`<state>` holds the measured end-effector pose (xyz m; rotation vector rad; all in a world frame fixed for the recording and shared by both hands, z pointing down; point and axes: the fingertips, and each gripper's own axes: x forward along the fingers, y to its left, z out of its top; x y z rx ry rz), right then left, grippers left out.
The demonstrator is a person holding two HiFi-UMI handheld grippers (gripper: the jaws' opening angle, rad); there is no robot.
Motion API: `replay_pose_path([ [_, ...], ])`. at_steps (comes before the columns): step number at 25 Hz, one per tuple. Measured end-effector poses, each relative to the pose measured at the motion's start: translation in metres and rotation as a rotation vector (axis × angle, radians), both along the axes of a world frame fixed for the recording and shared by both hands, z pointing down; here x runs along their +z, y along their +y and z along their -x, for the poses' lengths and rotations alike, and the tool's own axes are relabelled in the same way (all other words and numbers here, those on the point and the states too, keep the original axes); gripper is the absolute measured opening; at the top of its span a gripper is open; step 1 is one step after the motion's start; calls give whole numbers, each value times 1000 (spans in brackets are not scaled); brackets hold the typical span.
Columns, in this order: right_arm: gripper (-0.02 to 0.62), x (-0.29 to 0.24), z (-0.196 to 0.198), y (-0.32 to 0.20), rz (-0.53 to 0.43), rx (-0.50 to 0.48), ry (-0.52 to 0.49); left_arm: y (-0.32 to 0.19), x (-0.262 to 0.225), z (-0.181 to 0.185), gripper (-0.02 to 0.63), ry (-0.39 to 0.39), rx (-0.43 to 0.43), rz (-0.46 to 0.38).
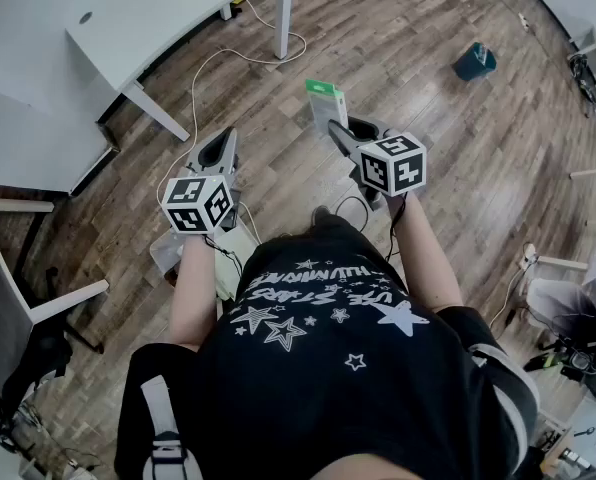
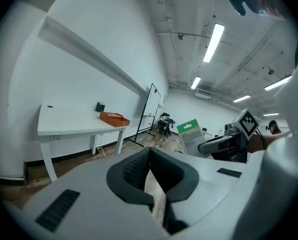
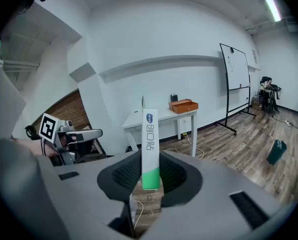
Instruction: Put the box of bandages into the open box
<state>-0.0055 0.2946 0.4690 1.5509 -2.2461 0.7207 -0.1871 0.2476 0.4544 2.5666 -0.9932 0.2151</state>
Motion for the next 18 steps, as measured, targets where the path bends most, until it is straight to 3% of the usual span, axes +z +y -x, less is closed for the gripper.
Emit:
replay_pose_path([
  [18, 112, 7, -8, 3, 16, 46, -2, 3, 12, 1, 20, 17, 10, 32],
])
